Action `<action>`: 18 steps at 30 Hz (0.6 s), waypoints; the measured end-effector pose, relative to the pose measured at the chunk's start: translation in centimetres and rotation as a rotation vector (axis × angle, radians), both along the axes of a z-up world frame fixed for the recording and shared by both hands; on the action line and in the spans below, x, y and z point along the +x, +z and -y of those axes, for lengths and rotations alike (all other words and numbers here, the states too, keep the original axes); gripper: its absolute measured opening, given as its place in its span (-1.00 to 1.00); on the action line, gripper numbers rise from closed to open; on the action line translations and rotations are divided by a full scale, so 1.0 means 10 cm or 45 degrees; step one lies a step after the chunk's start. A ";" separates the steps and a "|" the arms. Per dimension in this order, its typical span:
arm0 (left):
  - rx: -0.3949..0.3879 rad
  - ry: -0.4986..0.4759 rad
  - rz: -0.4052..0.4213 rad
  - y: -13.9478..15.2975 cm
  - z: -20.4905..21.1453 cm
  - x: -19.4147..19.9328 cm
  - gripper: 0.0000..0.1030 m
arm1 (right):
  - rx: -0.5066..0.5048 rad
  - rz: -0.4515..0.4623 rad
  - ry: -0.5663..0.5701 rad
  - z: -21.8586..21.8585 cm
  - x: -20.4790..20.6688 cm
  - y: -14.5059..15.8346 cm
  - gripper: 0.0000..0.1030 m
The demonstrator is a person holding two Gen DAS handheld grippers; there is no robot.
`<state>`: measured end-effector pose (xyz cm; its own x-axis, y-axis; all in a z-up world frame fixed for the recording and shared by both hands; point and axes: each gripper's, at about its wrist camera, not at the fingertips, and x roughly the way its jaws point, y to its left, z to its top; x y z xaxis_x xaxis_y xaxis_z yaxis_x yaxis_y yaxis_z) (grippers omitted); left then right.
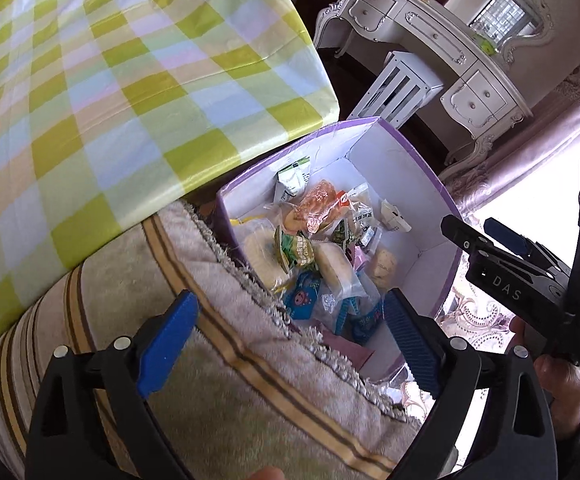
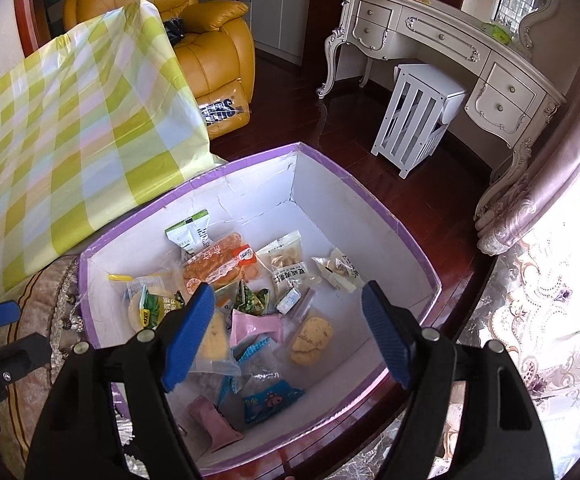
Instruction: Organize snacks
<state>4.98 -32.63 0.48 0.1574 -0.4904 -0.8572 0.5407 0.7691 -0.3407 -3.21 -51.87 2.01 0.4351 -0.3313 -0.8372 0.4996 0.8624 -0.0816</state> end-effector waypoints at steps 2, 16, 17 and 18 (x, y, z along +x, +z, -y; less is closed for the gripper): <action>0.024 0.002 0.044 0.06 -0.05 -0.11 0.83 | -0.008 0.001 -0.001 -0.08 -0.07 0.04 0.48; 0.030 -0.059 0.076 0.04 0.11 -0.16 0.92 | -0.026 -0.007 -0.024 -0.10 -0.21 0.11 0.48; 0.022 -0.066 0.063 0.02 0.13 -0.15 0.92 | -0.026 -0.008 -0.024 -0.10 -0.21 0.11 0.48; 0.027 -0.067 0.054 0.01 0.15 -0.15 0.92 | -0.026 -0.008 -0.024 -0.10 -0.21 0.11 0.48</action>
<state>3.50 -34.11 0.55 0.1682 -0.4807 -0.8606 0.5939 0.7462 -0.3007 -5.27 -50.88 3.10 0.4236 -0.3560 -0.8330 0.5150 0.8511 -0.1019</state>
